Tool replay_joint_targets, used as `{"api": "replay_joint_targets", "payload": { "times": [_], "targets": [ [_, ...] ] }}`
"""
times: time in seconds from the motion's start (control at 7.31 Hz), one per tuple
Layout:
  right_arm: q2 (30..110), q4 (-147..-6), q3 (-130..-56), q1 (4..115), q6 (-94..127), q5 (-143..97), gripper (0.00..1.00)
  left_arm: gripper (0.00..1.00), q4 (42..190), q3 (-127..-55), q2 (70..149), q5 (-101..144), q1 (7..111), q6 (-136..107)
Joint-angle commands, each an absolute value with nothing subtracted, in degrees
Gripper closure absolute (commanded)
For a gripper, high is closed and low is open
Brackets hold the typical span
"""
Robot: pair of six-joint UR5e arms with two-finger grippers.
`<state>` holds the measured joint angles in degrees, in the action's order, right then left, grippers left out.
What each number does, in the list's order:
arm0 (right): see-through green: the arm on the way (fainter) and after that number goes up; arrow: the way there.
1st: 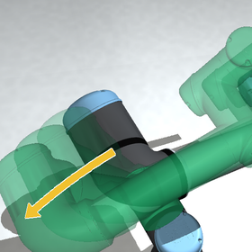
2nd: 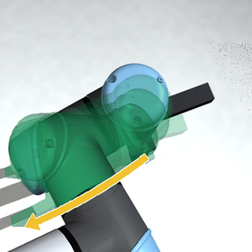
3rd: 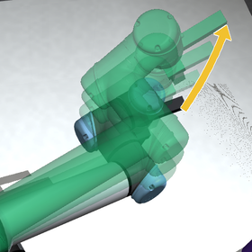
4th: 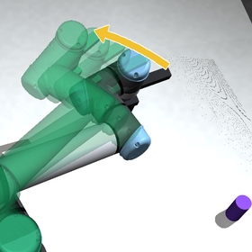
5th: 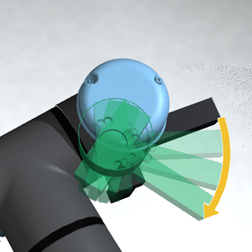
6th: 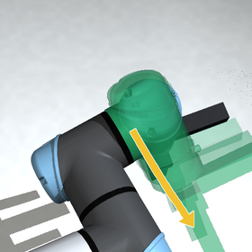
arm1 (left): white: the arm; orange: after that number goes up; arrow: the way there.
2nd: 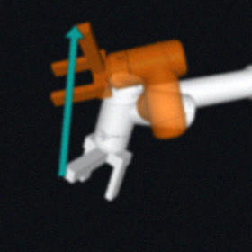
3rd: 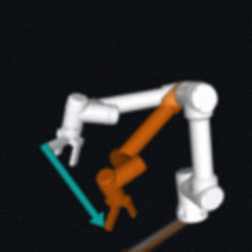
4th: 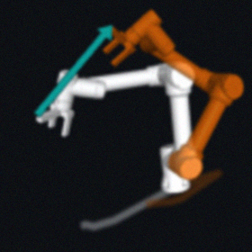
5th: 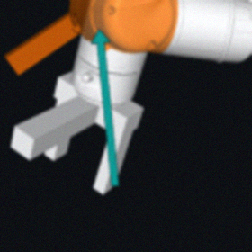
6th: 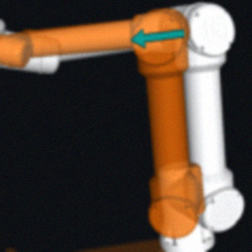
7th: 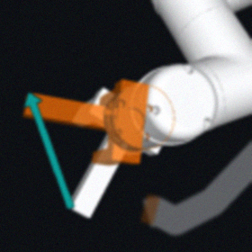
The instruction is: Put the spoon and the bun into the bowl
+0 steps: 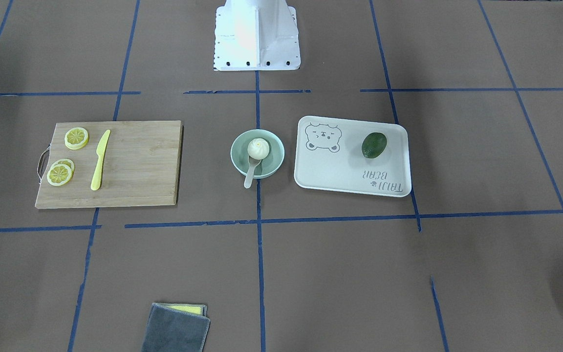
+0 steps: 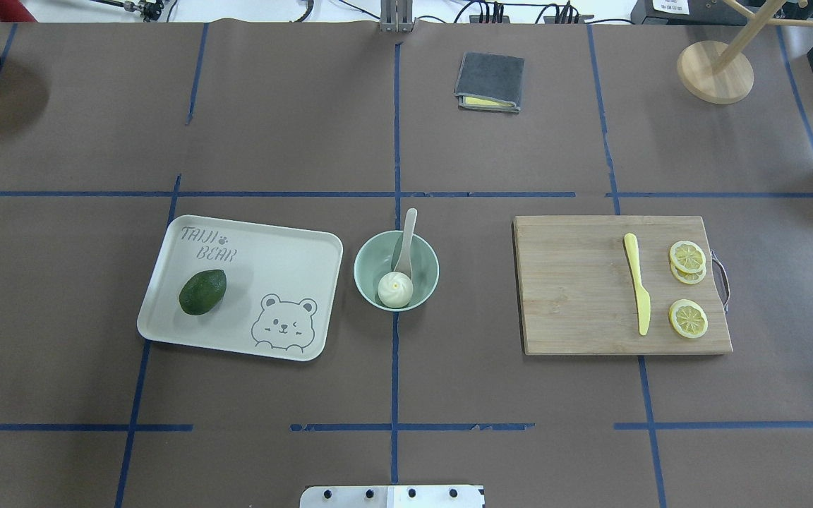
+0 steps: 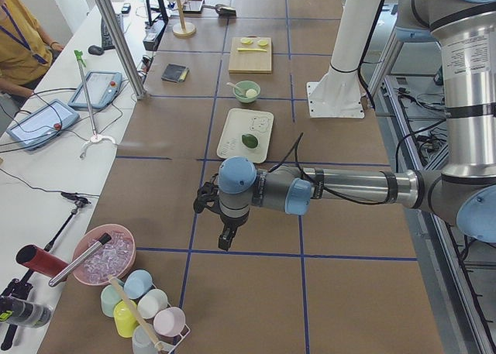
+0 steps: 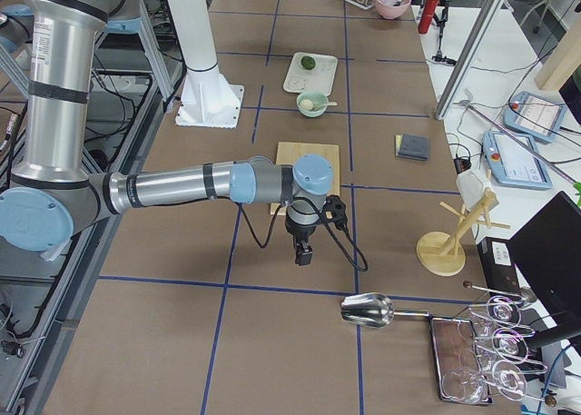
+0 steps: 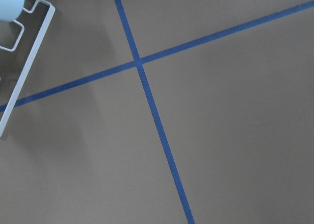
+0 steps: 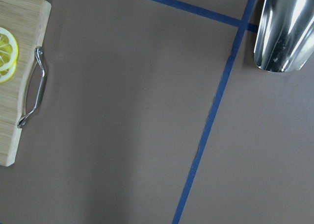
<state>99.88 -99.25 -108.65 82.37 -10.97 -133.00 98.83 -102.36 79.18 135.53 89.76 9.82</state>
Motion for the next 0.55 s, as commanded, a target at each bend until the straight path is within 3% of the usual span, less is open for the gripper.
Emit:
{"api": "replay_joint_targets", "payload": {
  "times": [0.0,0.41],
  "targets": [
    [100.28,-99.23,-108.46,82.44,-10.99,-135.24,0.00,0.00,95.83,-103.53,76.92,136.76,95.36,9.93],
    [100.20,-99.14,-108.46,82.44,-10.90,-135.97,0.00,0.00,95.01,-98.81,79.54,132.28,93.09,9.84]
  ]
}}
